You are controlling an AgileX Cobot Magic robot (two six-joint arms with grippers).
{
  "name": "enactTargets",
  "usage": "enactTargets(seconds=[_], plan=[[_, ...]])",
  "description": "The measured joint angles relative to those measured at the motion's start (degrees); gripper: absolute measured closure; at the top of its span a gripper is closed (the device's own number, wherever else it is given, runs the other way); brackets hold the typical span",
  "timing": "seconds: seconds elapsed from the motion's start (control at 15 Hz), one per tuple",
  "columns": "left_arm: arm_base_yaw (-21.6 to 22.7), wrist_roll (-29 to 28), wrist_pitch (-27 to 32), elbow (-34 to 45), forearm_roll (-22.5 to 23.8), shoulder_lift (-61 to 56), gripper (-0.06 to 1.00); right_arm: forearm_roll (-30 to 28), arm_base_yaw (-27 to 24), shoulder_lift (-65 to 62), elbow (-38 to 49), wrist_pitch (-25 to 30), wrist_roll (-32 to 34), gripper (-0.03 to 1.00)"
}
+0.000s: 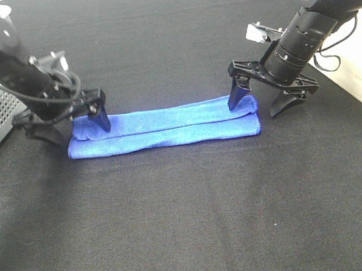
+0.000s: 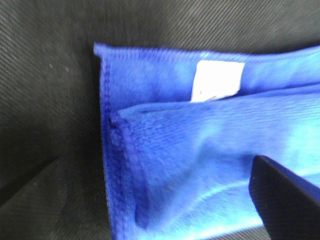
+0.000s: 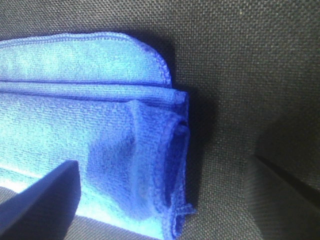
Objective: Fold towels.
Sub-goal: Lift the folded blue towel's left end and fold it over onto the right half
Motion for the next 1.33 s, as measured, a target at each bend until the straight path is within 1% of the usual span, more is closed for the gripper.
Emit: enactTargets(seconds=[0.13,0.2,0.27,0.33,0.47,0.53,0.6,0.67,0.73,0.8,0.87,0.93,1.0,1.07,1.13,1.2,1.27,1.33], plan=[[0.0,0.0,-0.4,0.0,-0.52,0.69,0.03,-0.17,0.0,0.0,-0.11,-0.34,0.0,0.13],[0.0,0.0,-1.03,0.0,-1.43,0.86,0.07,-0.17,0.0,0.0,-0.11,-0.46,0.0,0.13],[0.0,0.0,-1.6,-0.06,-1.6,1.38,0.13,-0.17,0.0,0.0,-0.11,-0.52,0.0,0.13],[0.0,0.0,-1.6,-0.06,-1.6,1.38,0.13,-0.17,0.0,0.0,-0.11,-0.52,0.0,0.13],[0.23,-0.57,-1.95,-0.57,-1.66,2.18,0.37,-0.29,0.0,0.0,-0.11,-0.92,0.0,0.13],[0.4,-0.86,-2.12,-0.57,-1.72,2.46,0.51,-0.29,0.0,0.0,-0.11,-0.97,0.0,0.13],[0.4,-0.97,-2.12,-0.57,-2.23,2.69,0.7,-0.34,0.0,0.0,-0.11,-1.09,0.0,0.13],[0.4,-1.09,-2.12,-0.57,-2.86,2.75,0.84,-0.34,0.0,0.0,-0.11,-1.26,0.0,0.13],[0.34,-1.09,-2.01,-0.57,-2.64,2.75,0.87,-0.34,0.0,0.0,-0.11,-1.26,0.0,0.13],[0.34,-1.43,-0.86,-1.03,-1.72,2.75,0.87,-0.34,0.0,0.0,-0.11,-1.26,0.0,0.13],[0.34,-2.52,1.95,-2.06,0.52,2.69,0.87,-0.34,0.0,0.0,-0.11,-1.26,0.0,0.13],[0.52,-5.44,8.94,-4.47,7.68,2.12,0.87,-0.34,0.0,0.0,-0.11,-1.26,0.0,0.13],[0.69,-7.73,13.35,-6.53,12.38,1.49,0.87,-0.34,0.0,0.0,-0.11,-1.26,0.0,0.13],[1.03,-9.28,17.3,-9.05,15.64,0.46,0.87,-0.23,0.0,0.0,-0.11,-1.03,0.0,0.13],[1.03,-10.26,20.45,-12.03,17.13,-0.92,0.87,-0.17,0.0,0.0,-0.11,-0.34,0.0,0.13],[0.97,-10.83,23.49,-14.55,17.48,-1.83,0.87,-0.17,0.0,0.0,-0.11,0.11,0.0,0.13],[0.29,-11.12,26.81,-17.99,17.25,-2.35,0.87,-0.11,0.0,0.0,-0.11,0.57,0.0,0.13],[-1.03,-11.23,28.36,-20.34,16.33,-2.41,0.87,0.0,0.0,0.0,-0.11,1.38,0.0,0.13]])
